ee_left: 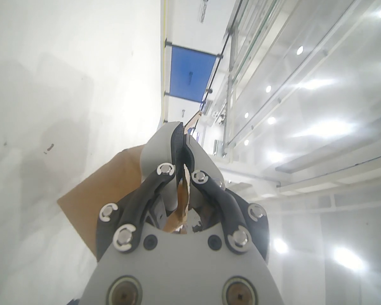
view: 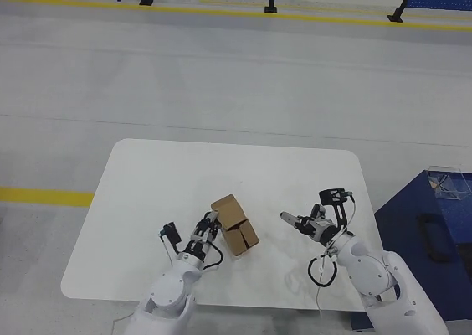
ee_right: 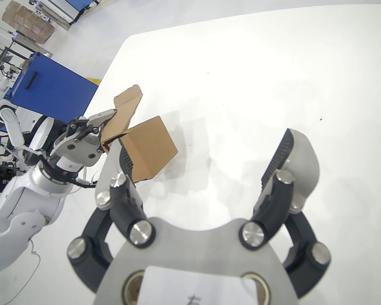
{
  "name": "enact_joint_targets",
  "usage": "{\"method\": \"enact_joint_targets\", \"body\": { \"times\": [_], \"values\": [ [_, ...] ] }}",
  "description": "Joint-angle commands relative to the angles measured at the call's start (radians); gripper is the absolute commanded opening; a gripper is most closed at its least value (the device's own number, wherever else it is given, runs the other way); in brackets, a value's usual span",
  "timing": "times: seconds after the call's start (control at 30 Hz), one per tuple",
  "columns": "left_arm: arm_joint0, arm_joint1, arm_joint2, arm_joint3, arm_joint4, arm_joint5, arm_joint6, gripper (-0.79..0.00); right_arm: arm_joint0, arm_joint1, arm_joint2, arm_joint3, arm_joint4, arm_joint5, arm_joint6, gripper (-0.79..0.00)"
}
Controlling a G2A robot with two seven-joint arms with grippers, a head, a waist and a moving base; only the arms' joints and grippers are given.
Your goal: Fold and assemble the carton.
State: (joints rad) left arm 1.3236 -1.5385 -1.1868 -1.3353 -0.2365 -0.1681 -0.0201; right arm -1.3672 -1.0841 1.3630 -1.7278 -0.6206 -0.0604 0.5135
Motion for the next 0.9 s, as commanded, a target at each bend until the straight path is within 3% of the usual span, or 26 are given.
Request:
{"method": "enact_joint_targets", "body": {
  "times": [0.0, 0.73, 0.87],
  "values": [
    [0.023, -0.007, 0.012, -0.011, -0.012, -0.051, 0.084, -0.785, 0.021, -0.003, -0.010, 0.012, 0.028, 0.023, 0.022, 0.000],
    [0.024, -0.007, 0.014, -0.012, -0.011, -0.055, 0.091, -0.785, 0.021, -0.003, -0.010, 0.012, 0.028, 0.023, 0.022, 0.000],
    [0.049, -0.017, 0.035, -0.079, -0.046, 0.033, 0.186, -0.785, 0.021, -0.003, -0.010, 0.012, 0.028, 0.023, 0.022, 0.000]
  ]
}}
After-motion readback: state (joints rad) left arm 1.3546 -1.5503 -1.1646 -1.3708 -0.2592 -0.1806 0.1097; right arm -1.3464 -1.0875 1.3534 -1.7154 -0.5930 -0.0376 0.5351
